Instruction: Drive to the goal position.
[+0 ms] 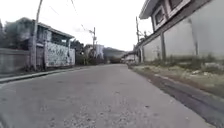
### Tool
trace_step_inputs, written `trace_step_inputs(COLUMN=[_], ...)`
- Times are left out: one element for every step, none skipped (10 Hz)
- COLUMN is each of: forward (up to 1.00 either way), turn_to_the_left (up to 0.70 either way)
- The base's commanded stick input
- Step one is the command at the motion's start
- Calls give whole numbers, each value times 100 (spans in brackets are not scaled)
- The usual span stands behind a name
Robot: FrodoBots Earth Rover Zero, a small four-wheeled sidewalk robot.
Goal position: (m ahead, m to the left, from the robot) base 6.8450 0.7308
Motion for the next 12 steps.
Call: trace_step_inputs(forward=[100, 100, 100, 100, 100, 100, 100, 100, 100, 100, 100, 100], turn_to_the_left=[0, 0, 0, 0, 0, 0, 0, -20, -40, -40, -40, -40])
